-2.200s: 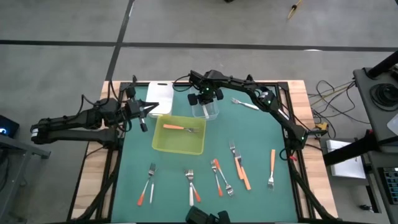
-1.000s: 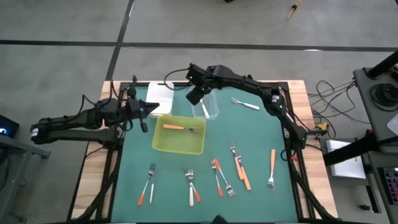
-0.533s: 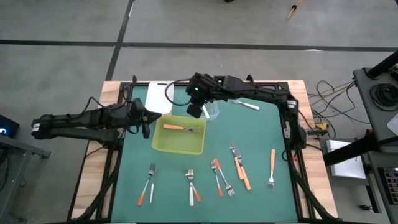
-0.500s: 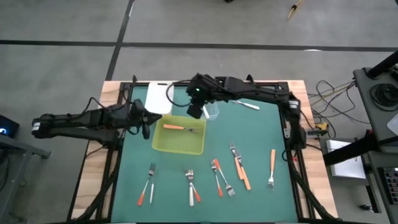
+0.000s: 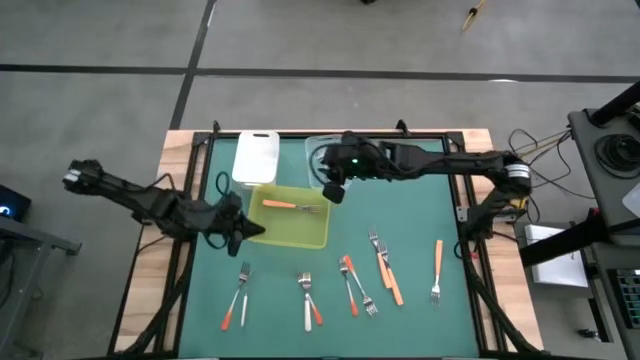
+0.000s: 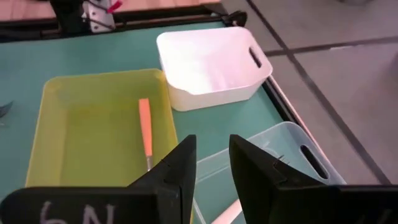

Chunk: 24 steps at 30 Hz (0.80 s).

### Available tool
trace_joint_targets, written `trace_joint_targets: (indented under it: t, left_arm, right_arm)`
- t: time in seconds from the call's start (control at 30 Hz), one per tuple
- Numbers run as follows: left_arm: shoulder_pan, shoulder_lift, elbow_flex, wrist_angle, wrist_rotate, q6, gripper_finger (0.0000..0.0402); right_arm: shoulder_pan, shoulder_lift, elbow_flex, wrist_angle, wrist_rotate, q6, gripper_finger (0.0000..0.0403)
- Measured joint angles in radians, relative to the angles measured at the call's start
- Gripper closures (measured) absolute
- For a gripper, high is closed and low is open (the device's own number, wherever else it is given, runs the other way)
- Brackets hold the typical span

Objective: Sort silverware by color (type)
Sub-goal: Put the orange fork into the white bin

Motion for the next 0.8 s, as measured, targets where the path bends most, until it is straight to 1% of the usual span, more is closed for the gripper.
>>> trace_joint_targets:
  t: [0.07,0.23,0.33,0.43,0.6,0.8]
  left_arm:
    - [-0.047,0.02,0.0,-0.006,0.002,-0.077,0.0402]
    - [-0.151,0.068,0.002,-0.016,0.047,-0.307,0.0402]
    - [-0.208,0.105,0.018,-0.062,0.075,-0.44,0.0402]
    - [-0.26,0.149,0.062,-0.132,0.11,-0.56,0.0402]
    - [-0.33,0.251,0.183,-0.296,0.161,-0.676,0.0402]
    - [-0.367,0.376,0.321,-0.497,0.167,-0.762,0.0402]
  right_arm:
    - [0.0,-0.044,-0.069,0.065,0.001,-0.001,0.0317]
    - [0.001,-0.137,-0.214,0.17,-0.001,-0.002,0.0317]
    - [0.0,-0.188,-0.281,0.226,0.0,0.0,0.0317]
    - [0.0,-0.235,-0.339,0.282,0.001,-0.009,0.0317]
    - [0.0,-0.311,-0.424,0.344,0.0,-0.021,0.0317]
    - [0.0,-0.382,-0.503,0.389,0.001,-0.036,0.0317]
